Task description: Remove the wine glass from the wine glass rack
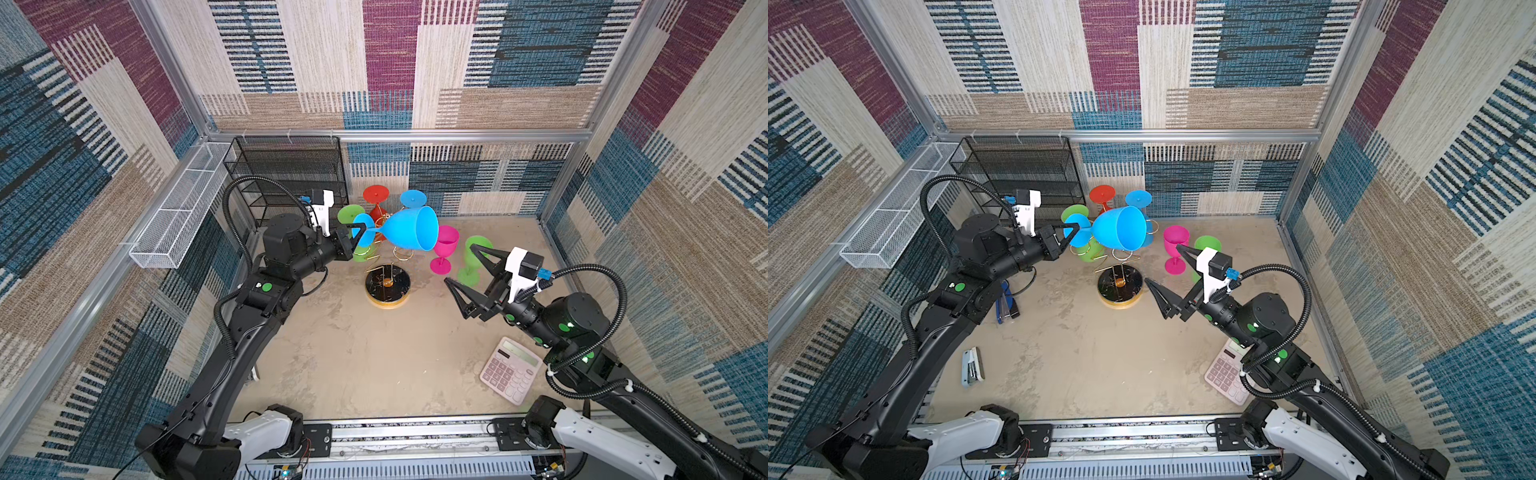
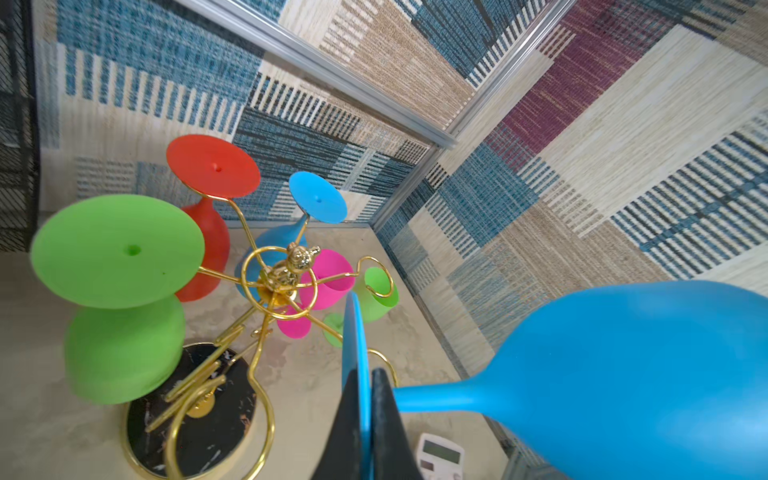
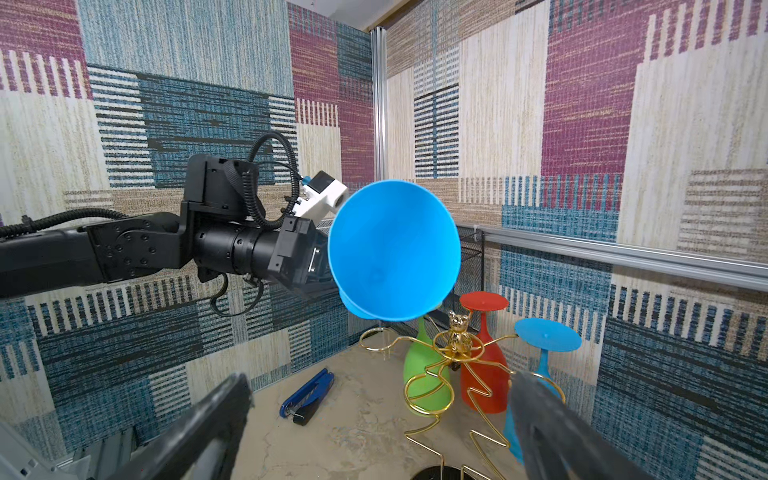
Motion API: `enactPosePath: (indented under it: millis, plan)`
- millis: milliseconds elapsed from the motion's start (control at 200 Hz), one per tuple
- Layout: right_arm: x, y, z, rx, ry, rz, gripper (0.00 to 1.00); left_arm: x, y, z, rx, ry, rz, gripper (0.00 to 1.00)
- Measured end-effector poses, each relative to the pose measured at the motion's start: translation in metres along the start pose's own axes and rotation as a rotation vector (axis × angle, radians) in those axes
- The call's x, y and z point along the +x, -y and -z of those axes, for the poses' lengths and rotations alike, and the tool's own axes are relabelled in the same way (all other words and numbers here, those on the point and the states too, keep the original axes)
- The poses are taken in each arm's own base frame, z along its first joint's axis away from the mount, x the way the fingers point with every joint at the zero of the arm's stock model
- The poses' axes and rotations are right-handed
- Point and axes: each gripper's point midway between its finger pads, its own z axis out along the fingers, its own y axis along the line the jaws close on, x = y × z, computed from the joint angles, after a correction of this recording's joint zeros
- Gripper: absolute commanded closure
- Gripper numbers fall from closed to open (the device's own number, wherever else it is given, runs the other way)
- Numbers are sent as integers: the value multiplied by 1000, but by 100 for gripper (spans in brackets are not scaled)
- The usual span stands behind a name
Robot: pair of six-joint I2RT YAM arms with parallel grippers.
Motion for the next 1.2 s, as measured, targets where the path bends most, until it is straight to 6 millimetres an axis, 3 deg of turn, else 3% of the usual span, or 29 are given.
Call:
enactPosePath:
  millis: [230,486,876,1202]
  plan:
    - [14,-4,-14,-39,31,24,1,4,14,0,77,-39,104,100]
    - [28,-1,-50,-64,58,37,1,16,21,-7,150,-107,192,100]
    - [2,2,-78,-68,181,51,1,28,20,-12,183,-154,238,100]
    - [5,2,-92,-83,178,35,1,42,8,-19,166,-187,282,100]
